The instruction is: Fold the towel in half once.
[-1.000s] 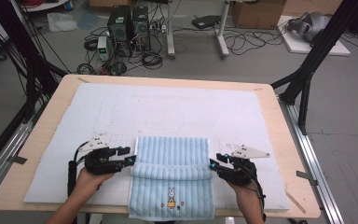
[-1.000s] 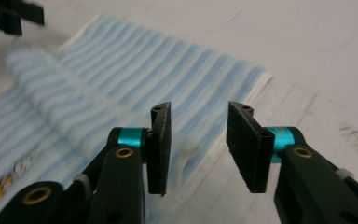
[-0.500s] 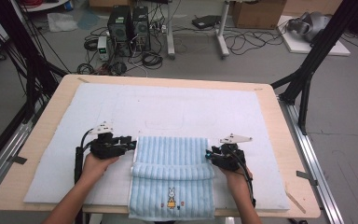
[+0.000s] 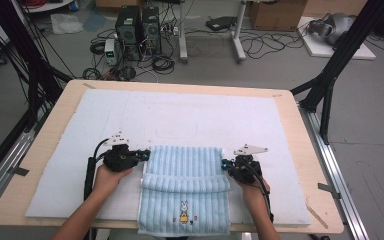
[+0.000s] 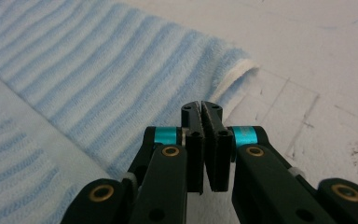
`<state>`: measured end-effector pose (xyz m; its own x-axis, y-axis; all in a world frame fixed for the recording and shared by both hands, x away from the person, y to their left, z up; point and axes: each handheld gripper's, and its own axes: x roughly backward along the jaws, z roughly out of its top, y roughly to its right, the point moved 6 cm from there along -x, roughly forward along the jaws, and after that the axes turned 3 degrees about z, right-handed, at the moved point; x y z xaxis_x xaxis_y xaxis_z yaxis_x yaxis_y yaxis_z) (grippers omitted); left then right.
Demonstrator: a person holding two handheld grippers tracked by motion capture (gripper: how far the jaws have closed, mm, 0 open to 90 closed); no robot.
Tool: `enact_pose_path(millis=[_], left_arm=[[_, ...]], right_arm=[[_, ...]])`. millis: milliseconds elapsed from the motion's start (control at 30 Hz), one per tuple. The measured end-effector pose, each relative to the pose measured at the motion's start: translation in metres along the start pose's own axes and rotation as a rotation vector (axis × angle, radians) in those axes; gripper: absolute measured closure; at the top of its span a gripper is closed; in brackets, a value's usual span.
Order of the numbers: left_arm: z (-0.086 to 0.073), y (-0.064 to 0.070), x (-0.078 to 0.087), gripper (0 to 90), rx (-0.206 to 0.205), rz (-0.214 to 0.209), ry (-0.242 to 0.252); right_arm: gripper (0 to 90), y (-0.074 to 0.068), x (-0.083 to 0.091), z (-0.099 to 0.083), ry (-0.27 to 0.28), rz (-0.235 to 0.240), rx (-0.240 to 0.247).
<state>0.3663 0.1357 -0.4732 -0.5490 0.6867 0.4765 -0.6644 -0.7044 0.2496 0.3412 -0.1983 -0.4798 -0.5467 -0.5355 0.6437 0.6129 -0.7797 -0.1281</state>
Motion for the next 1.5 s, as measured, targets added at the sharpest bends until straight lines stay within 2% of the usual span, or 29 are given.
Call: enact_pose_path(millis=[133,200,267,400,433,467,500,600,633,667,700,733,767,833,900,933,967,1000,1133,1167,1233,1300,1400,1467,1500], left_arm=[[0.006,-0.004,-0.002,86.0,0.019,0.008,0.016],[0.009,-0.006,-0.003,86.0,0.009,0.024,0.007],[0.012,-0.008,-0.005,85.9,0.01,0.041,0.02],[0.012,-0.014,-0.013,84.1,0.03,0.07,0.001],[0.011,-0.016,-0.014,79.8,0.036,0.093,-0.01],[0.01,-0.017,-0.015,68.7,0.046,0.117,-0.019],[0.008,-0.018,-0.015,58.5,0.057,0.117,-0.036],[0.005,-0.016,-0.012,46.6,0.074,0.106,-0.075],[0.003,-0.014,-0.011,46.1,0.076,0.091,-0.085],[0.001,-0.013,-0.012,46.2,0.079,0.079,-0.102],[-0.001,-0.011,-0.013,46.4,0.076,0.063,-0.121],[-0.004,-0.008,-0.014,47.4,0.072,0.047,-0.135],[-0.005,-0.006,-0.015,48.2,0.054,0.059,-0.121],[-0.006,-0.005,-0.015,53.2,0.03,0.077,-0.12],[-0.007,-0.005,-0.015,63.6,0.023,0.079,-0.119],[-0.008,-0.003,-0.016,70.2,0.008,0.076,-0.122],[-0.009,0.0,-0.017,79.9,0.0,0.055,-0.131],[-0.009,0.001,-0.017,83.9,-0.012,0.062,-0.135],[-0.007,-0.002,-0.018,86.0,0.021,0.052,-0.147],[-0.005,-0.003,-0.02,86.2,0.024,0.061,-0.147],[-0.001,-0.007,-0.022,86.2,0.017,0.076,-0.15],[0.003,-0.012,-0.025,86.2,0.03,0.092,-0.131],[0.005,-0.021,-0.029,86.2,0.078,0.085,-0.104],[0.008,-0.024,-0.029,86.2,0.08,0.093,-0.066],[0.011,-0.026,-0.03,86.2,0.065,0.099,-0.076]], right_arm=[[87.6,0.002,0.003,0.007,0.021,-0.013,0.0],[87.6,0.004,0.002,0.011,0.017,-0.022,0.002],[87.6,0.007,-0.001,0.016,0.025,-0.027,-0.009],[87.6,0.014,-0.01,0.019,0.017,-0.044,-0.029],[87.2,0.016,-0.012,0.018,0.011,-0.055,-0.028],[84.2,0.016,-0.014,0.017,0.003,-0.057,-0.036],[79.6,0.018,-0.015,0.017,0.0,-0.068,-0.033],[66.8,0.018,-0.011,0.016,0.028,-0.064,-0.061],[63.1,0.018,-0.009,0.016,0.033,-0.054,-0.07],[60.4,0.016,-0.009,0.015,0.039,-0.024,-0.082],[57.5,0.015,-0.01,0.013,0.026,-0.013,-0.088],[56.4,0.014,-0.012,0.01,0.007,-0.022,-0.078],[55.4,0.012,-0.015,0.007,-0.011,-0.032,-0.059],[55.1,0.01,-0.017,0.005,-0.01,-0.051,-0.038],[62.4,0.007,-0.017,0.006,-0.019,-0.051,-0.013],[67.8,0.004,-0.017,0.005,-0.025,-0.048,0.006],[75.4,0.001,-0.018,0.006,-0.032,-0.037,0.021],[80.7,-0.001,-0.018,0.007,-0.041,-0.027,0.022],[85.8,0.001,-0.019,0.007,-0.038,0.028,-0.015],[86.2,0.002,-0.019,0.007,-0.032,0.031,-0.009],[86.4,0.004,-0.021,0.01,-0.022,0.01,0.011],[86.4,0.008,-0.025,0.014,-0.017,-0.001,0.002],[86.3,0.014,-0.031,0.021,-0.003,-0.02,-0.024],[86.3,0.018,-0.035,0.027,0.003,-0.029,-0.033],[86.3,0.02,-0.037,0.029,0.008,-0.028,-0.04]])
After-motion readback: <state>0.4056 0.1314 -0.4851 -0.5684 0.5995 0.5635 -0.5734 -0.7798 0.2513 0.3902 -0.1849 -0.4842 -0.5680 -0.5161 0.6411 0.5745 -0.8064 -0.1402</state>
